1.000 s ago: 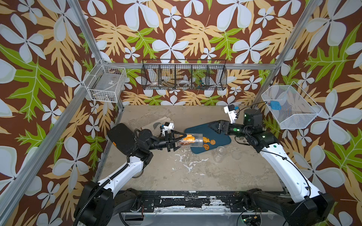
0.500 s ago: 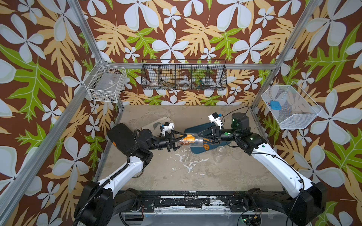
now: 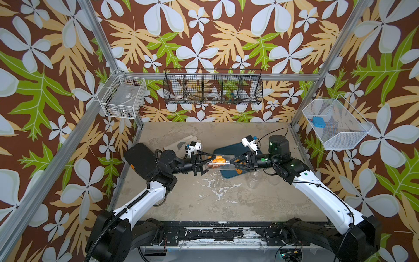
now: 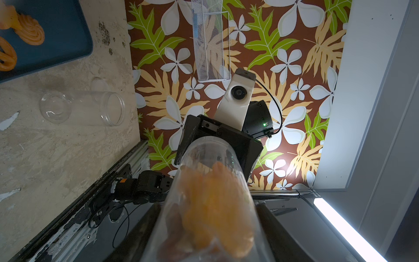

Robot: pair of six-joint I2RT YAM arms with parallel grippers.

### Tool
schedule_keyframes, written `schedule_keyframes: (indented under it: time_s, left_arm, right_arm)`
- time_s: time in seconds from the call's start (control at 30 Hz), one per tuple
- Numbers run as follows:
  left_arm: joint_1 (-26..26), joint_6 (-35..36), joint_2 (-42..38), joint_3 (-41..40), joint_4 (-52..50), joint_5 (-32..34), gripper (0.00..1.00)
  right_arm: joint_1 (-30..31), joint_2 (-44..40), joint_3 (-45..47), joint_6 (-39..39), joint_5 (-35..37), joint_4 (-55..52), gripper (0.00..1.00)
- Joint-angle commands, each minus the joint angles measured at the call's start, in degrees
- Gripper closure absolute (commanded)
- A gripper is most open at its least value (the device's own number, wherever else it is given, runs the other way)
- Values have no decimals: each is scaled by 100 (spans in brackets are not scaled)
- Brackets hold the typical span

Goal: Pour the cookies out of the jar
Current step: Unscrew the lid from the jar.

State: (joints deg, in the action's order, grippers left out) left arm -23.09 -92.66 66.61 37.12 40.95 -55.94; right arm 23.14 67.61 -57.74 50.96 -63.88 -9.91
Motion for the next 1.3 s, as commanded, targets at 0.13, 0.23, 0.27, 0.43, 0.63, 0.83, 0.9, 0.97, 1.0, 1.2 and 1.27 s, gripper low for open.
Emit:
schedule_keyframes:
  time_s: [0.13, 0.23, 0.27, 0.43, 0.63, 0.83, 0.9, 0.97, 1.0, 1.2, 1.27]
  left_arm:
    - [-2, -5, -51, 14, 228, -39, 66]
    - [-2, -4, -77, 5, 213, -35, 66]
    - [-2, -2, -78, 5, 207, -37, 66]
    - [-7, -12, -78, 5, 201, -39, 66]
    - [-2, -63, -60, 14, 205, -43, 66]
    - [-2, -94, -69, 23, 215, -59, 66]
    - [-2, -94, -87, -1, 216, -69, 66]
    - [-2, -88, -95, -34, 218, -63, 66]
    - [-2, -86, -104, -49, 223, -58, 66]
    - [-2, -107, -122, -72, 238, -73, 66]
    - [-2, -112, -106, -66, 238, -74, 66]
  right_arm:
    - [6, 15, -9, 71, -55, 449, 32]
    - [0, 19, -10, 63, -53, 490, 39]
    - [4, 32, -14, 47, -63, 490, 41]
    - [2, 35, -177, -566, -8, 46, 45]
    - [6, -161, -193, -2084, 475, -278, 51]
    - [29, -504, 432, -2814, 778, 870, 55]
    - [60, -555, 465, -3393, 878, 891, 55]
    - [77, -574, 448, -3967, 946, 801, 56]
    - [97, -578, 434, -4226, 973, 766, 56]
    - [116, -590, 437, -5008, 1198, 595, 56]
    - [122, -647, 465, -5275, 1294, 435, 56]
